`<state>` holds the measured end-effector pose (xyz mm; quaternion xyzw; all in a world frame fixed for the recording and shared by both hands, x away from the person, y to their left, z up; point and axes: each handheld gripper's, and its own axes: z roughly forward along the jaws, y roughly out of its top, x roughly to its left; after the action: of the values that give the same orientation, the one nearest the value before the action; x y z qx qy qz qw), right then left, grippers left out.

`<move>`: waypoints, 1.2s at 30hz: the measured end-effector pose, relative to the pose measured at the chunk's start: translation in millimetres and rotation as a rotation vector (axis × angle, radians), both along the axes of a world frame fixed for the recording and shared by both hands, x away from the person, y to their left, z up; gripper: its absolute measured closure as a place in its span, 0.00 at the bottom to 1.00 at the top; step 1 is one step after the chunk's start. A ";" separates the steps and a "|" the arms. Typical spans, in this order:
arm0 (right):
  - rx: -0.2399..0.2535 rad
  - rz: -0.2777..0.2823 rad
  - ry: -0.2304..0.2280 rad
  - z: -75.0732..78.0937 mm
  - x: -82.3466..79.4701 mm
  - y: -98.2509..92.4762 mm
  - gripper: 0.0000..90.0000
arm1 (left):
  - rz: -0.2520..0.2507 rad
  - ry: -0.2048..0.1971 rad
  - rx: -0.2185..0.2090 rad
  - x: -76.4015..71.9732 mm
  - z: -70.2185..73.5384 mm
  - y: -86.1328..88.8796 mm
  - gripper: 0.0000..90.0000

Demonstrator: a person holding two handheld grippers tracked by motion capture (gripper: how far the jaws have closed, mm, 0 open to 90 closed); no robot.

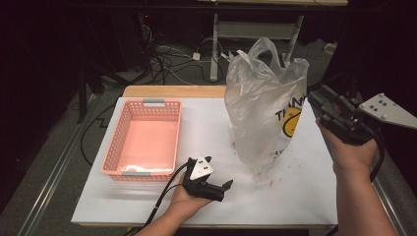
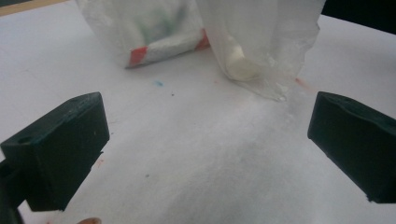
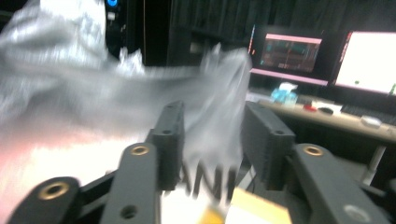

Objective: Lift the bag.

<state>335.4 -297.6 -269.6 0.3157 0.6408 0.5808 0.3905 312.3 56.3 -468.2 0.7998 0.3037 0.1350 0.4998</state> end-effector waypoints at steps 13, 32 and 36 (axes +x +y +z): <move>-0.047 0.019 0.203 -89.2 -6.6 1.4 0.31 | 0.027 -0.007 -0.007 -0.2 -3.9 4.3 0.00; -0.111 0.039 0.416 -195.7 -34.9 4.8 0.00 | 0.044 0.002 0.000 -4.0 -3.4 15.7 0.00; -0.098 0.027 0.411 -195.7 -35.7 0.9 0.00 | 0.043 0.000 0.026 -5.5 -4.4 14.9 0.00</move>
<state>299.8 -296.7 -465.4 0.3997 0.7387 0.4773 0.2585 306.8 71.2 -472.6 0.7995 0.3190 0.1494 0.4865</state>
